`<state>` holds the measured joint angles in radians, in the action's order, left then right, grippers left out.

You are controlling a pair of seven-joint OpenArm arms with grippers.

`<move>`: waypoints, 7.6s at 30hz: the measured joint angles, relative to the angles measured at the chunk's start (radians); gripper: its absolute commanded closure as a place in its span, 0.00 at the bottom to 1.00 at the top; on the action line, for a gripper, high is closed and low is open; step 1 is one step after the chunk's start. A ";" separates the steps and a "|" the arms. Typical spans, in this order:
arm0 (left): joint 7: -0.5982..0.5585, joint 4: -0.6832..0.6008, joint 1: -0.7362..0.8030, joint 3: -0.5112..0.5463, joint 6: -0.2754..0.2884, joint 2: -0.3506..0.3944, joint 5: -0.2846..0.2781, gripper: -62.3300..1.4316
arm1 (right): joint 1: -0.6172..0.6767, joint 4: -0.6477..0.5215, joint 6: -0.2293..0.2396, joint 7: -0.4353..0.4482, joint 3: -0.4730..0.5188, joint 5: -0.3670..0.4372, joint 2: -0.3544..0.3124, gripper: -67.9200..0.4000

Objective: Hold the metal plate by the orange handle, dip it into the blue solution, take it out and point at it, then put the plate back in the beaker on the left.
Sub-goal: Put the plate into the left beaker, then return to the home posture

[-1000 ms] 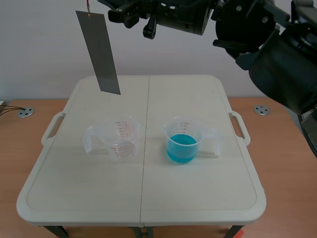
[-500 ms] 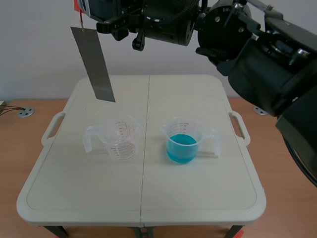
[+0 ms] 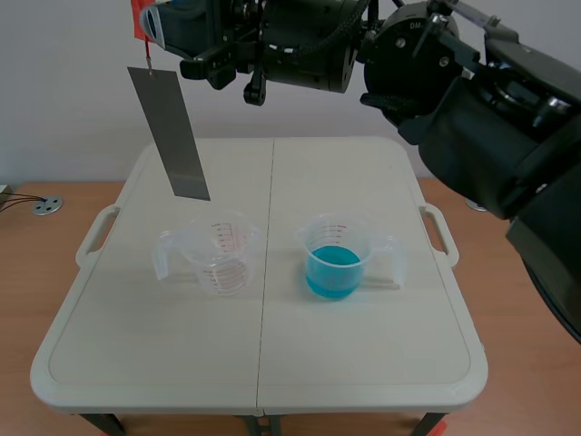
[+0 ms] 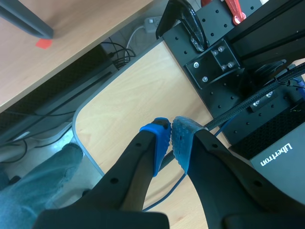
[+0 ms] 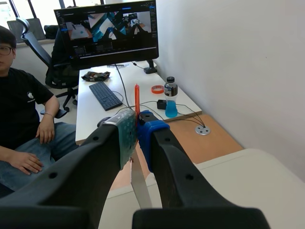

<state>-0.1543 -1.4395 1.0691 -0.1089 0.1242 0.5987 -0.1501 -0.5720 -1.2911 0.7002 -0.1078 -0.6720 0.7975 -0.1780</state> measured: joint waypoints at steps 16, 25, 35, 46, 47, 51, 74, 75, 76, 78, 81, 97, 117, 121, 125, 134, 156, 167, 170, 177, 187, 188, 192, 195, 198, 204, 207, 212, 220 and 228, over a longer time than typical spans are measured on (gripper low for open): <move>0.000 0.000 0.000 0.000 0.000 0.000 0.000 0.87 | 0.005 0.000 0.003 -0.016 0.000 0.000 0.000 0.98; 0.000 0.000 0.000 0.000 0.000 0.000 0.000 0.87 | 0.008 0.000 0.003 -0.018 0.000 0.000 0.000 0.98; 0.000 0.000 0.000 0.000 0.000 0.000 0.000 0.87 | 0.041 0.054 0.003 -0.007 0.000 0.000 0.000 0.98; 0.000 0.000 -0.012 0.000 -0.001 0.000 0.000 0.87 | 0.041 0.143 0.033 0.005 0.000 0.000 -0.002 0.98; 0.000 0.000 -0.015 0.000 -0.001 0.000 0.000 0.87 | 0.041 0.151 0.033 0.006 0.000 0.000 -0.002 0.98; 0.000 0.000 -0.016 0.000 -0.001 0.000 0.000 0.87 | 0.041 0.188 0.033 0.034 0.000 -0.005 -0.001 0.98; 0.000 0.000 -0.016 0.000 -0.001 0.000 0.000 0.87 | 0.041 0.317 0.030 0.103 0.000 -0.048 0.030 0.98; 0.000 0.000 -0.016 0.000 -0.001 0.000 0.000 0.87 | 0.041 0.319 0.030 0.102 0.000 -0.049 0.034 0.98; 0.000 0.000 -0.016 0.000 -0.001 0.000 0.000 0.87 | 0.041 0.322 0.030 0.103 0.000 -0.049 0.037 0.98; 0.000 0.000 -0.016 0.000 -0.001 0.000 0.000 0.87 | 0.041 0.332 0.030 0.103 0.000 -0.048 0.048 0.98; 0.000 0.000 -0.016 0.000 -0.001 0.000 0.000 0.87 | 0.042 0.357 0.030 0.102 0.000 -0.049 0.064 0.98; 0.000 0.000 -0.016 0.000 -0.001 0.000 0.000 0.87 | 0.068 0.418 0.029 0.038 0.000 -0.048 0.117 0.98; 0.000 0.000 -0.016 0.000 -0.001 0.000 0.000 0.83 | 0.088 0.418 0.030 0.018 0.001 -0.044 0.107 0.68; 0.000 0.000 -0.016 0.000 -0.001 0.000 0.004 0.31 | 0.088 0.418 0.030 0.015 0.038 -0.023 0.089 0.58; -0.017 0.000 -0.016 0.000 -0.001 0.000 0.018 0.00 | 0.088 0.418 0.030 0.016 0.098 0.006 0.059 0.52; -0.030 0.000 -0.016 0.000 -0.001 0.000 0.019 0.00 | 0.088 0.418 0.029 0.016 0.166 0.031 0.037 0.26; -0.079 -0.032 -0.055 0.029 -0.003 0.000 -0.004 0.00 | 0.256 0.070 0.030 -0.038 0.188 0.090 -0.161 0.06; -0.137 -0.211 -0.154 0.092 -0.012 0.000 -0.010 0.00 | 0.544 -0.182 0.030 -0.050 0.425 0.090 -0.295 0.06; -0.158 -0.229 -0.183 0.092 -0.012 0.000 -0.009 0.00 | 0.617 -0.229 0.030 -0.051 0.470 0.090 -0.319 0.06; -0.158 -0.267 -0.259 0.092 -0.024 0.000 -0.008 0.00 | 0.807 -0.340 0.030 -0.050 0.578 0.090 -0.349 0.06; -0.221 -0.270 -0.396 0.089 -0.019 0.000 -0.024 0.00 | 1.056 -0.480 0.030 0.023 0.720 0.023 -0.351 0.06; -0.225 -0.270 -0.406 0.084 -0.020 0.000 -0.032 0.00 | 1.073 -0.489 0.030 0.035 0.726 0.017 -0.351 0.06; -0.220 -0.270 -0.461 0.045 -0.019 0.000 -0.042 0.00 | 1.120 -0.516 0.030 0.058 0.747 -0.022 -0.351 0.06; -0.191 -0.270 -0.501 0.011 -0.019 0.000 -0.041 0.00 | 1.139 -0.528 0.030 0.065 0.755 -0.031 -0.351 0.06; -0.183 -0.270 -0.523 -0.019 -0.019 0.000 -0.042 0.00 | 1.152 -0.528 0.030 0.075 0.763 -0.050 -0.351 0.06; -0.176 -0.270 -0.532 -0.037 -0.019 0.000 -0.041 0.00 | 1.152 -0.528 0.030 0.074 0.763 -0.053 -0.351 0.06; -0.176 -0.270 -0.531 -0.037 -0.019 0.000 -0.041 0.00 | 1.151 -0.528 0.030 0.074 0.763 -0.053 -0.351 0.06; -0.176 -0.270 -0.531 -0.037 -0.019 0.000 -0.041 0.00 | 1.151 -0.528 0.030 0.074 0.763 -0.053 -0.351 0.06; -0.176 -0.270 -0.531 -0.037 -0.019 0.000 -0.041 0.00 | 1.151 -0.528 0.030 0.074 0.763 -0.053 -0.351 0.06; -0.176 -0.270 -0.531 -0.037 -0.019 0.000 -0.041 0.00 | 1.151 -0.528 0.030 0.074 0.763 -0.053 -0.351 0.06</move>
<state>-0.3305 -1.7092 0.5377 -0.1455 0.1051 0.5987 -0.1913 0.5789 -1.8191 0.7303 -0.0341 0.0906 0.7441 -0.5293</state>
